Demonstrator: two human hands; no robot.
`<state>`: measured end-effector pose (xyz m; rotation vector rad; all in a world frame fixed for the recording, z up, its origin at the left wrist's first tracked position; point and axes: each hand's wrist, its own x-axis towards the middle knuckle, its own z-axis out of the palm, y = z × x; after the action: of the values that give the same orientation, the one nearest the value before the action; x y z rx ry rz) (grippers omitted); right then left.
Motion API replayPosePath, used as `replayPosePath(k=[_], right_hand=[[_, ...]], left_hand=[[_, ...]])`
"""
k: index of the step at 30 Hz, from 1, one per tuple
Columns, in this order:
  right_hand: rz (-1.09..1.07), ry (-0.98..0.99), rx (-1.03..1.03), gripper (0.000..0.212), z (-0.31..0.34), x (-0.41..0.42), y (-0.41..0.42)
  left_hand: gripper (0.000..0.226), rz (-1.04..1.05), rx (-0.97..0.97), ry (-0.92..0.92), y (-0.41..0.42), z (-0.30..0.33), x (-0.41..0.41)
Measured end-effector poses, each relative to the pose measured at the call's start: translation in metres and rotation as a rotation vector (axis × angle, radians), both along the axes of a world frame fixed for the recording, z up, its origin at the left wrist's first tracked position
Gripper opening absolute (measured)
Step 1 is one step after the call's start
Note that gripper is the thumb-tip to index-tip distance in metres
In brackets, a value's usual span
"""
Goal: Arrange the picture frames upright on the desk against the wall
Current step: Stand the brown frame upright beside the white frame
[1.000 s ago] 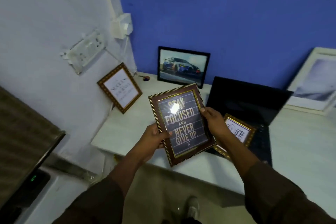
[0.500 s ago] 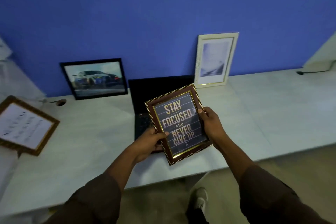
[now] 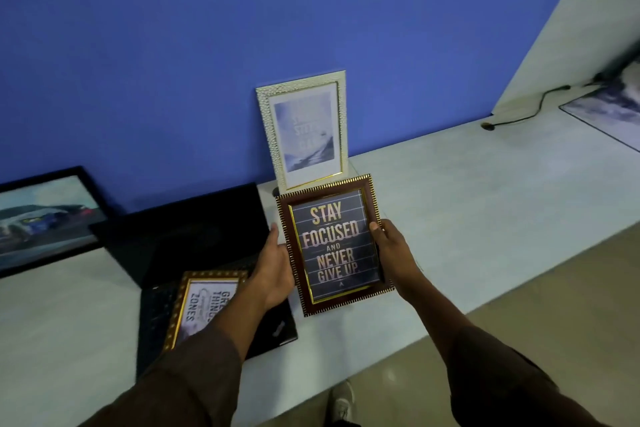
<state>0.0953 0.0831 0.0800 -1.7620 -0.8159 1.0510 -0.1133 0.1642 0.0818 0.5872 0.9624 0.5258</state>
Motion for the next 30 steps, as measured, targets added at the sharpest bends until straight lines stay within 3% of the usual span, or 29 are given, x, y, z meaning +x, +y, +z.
replayPosePath(k=[6, 16, 30], right_hand=[[0.038, 0.003, -0.052, 0.045, -0.020, 0.064, 0.027], [0.138, -0.031, -0.113, 0.048, -0.037, 0.106, 0.073], [0.226, -0.045, -0.190, 0.051, -0.054, 0.122, 0.094]], left_hand=[[0.070, -0.031, 0.007, 0.116, 0.038, -0.014, 0.064], [0.053, 0.088, -0.034, 0.218, 0.089, -0.041, 0.109], [0.056, 0.062, -0.015, 0.254, 0.097, -0.069, 0.125]])
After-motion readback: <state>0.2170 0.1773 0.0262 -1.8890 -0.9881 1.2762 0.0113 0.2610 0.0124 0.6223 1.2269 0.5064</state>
